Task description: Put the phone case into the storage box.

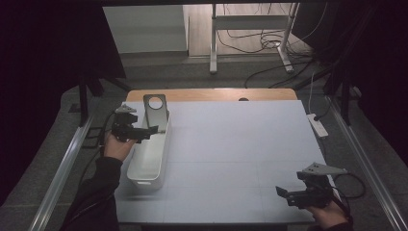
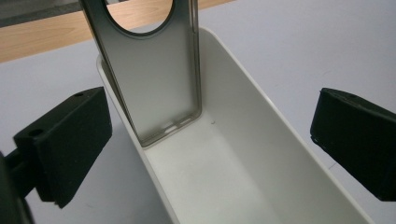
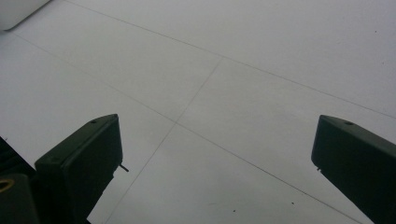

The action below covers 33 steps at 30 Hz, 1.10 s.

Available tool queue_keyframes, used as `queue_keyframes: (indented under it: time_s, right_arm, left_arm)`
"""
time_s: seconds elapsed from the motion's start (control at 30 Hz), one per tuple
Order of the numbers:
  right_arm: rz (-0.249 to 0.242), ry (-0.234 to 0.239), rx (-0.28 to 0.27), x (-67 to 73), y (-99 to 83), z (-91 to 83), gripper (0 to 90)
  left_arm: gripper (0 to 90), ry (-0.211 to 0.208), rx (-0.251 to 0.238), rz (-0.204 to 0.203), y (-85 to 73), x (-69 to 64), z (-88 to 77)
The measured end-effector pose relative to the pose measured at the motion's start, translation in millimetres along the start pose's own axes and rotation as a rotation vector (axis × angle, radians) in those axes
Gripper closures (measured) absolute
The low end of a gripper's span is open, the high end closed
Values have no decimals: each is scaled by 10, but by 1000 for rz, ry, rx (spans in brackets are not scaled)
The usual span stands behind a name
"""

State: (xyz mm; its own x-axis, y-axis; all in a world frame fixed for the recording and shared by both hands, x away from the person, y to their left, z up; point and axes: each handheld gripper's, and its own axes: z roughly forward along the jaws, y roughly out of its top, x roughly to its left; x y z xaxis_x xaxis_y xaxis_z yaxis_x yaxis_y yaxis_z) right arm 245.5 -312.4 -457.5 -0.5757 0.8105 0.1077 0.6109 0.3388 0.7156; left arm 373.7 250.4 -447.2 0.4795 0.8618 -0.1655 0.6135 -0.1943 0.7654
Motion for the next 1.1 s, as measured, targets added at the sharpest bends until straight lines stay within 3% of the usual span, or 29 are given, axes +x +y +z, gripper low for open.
queue_keyframes:
  time_s: [1.1]
  right_arm:
    - [-9,1,-6,7,-1,-4,18]
  left_arm:
    - [0,-48,-32,17,-242,-202,-232]
